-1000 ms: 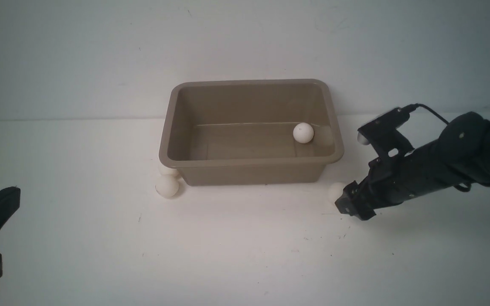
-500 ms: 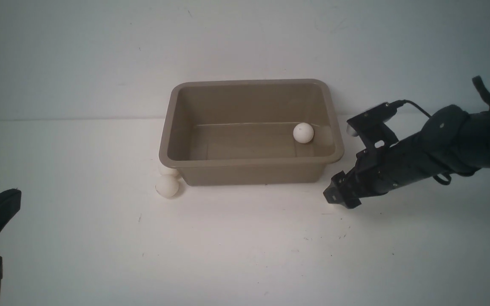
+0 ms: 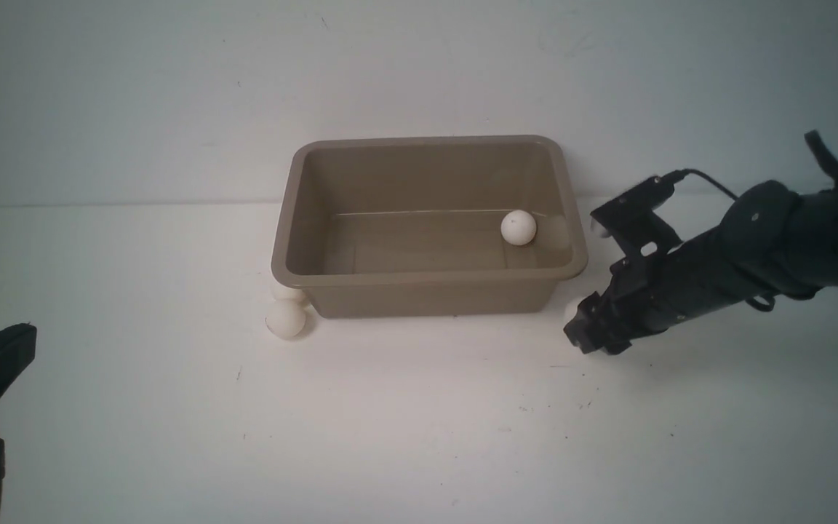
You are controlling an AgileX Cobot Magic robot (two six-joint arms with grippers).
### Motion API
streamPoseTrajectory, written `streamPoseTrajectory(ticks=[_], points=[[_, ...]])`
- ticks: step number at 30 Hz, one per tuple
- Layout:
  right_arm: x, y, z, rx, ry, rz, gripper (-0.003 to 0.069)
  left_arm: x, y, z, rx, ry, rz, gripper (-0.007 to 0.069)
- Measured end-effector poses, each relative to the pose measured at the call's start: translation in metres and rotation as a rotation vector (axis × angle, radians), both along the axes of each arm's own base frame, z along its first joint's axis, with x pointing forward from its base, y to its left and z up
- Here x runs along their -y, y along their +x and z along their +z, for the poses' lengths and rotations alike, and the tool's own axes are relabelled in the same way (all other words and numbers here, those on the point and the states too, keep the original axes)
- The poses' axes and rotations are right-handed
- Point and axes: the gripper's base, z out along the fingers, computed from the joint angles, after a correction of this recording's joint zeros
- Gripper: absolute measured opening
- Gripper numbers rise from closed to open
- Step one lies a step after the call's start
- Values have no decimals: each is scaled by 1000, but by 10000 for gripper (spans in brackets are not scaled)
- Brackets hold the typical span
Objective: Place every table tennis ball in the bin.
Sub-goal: Use the right arm to clamp the table tennis ball closest to it, then use the right arm to put the table tennis ball into the box
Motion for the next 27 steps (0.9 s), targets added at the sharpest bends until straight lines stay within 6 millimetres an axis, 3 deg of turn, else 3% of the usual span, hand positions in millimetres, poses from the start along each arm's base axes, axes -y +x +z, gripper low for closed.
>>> streamPoseTrajectory(ticks=[3, 8, 12, 20, 27], points=[[2, -4, 23, 54, -10, 13, 360, 0, 0, 0, 0, 2, -1, 394], [8, -24, 86, 187, -6, 26, 360, 0, 0, 0, 1, 4, -1, 394], [11, -35, 110, 238, 12, 28, 360, 0, 0, 0, 1, 4, -2, 394], [8, -34, 113, 270, 11, 51, 360, 0, 0, 0, 1, 4, -2, 394], [-8, -7, 108, 307, 85, 107, 360, 0, 0, 0, 1, 4, -2, 394]])
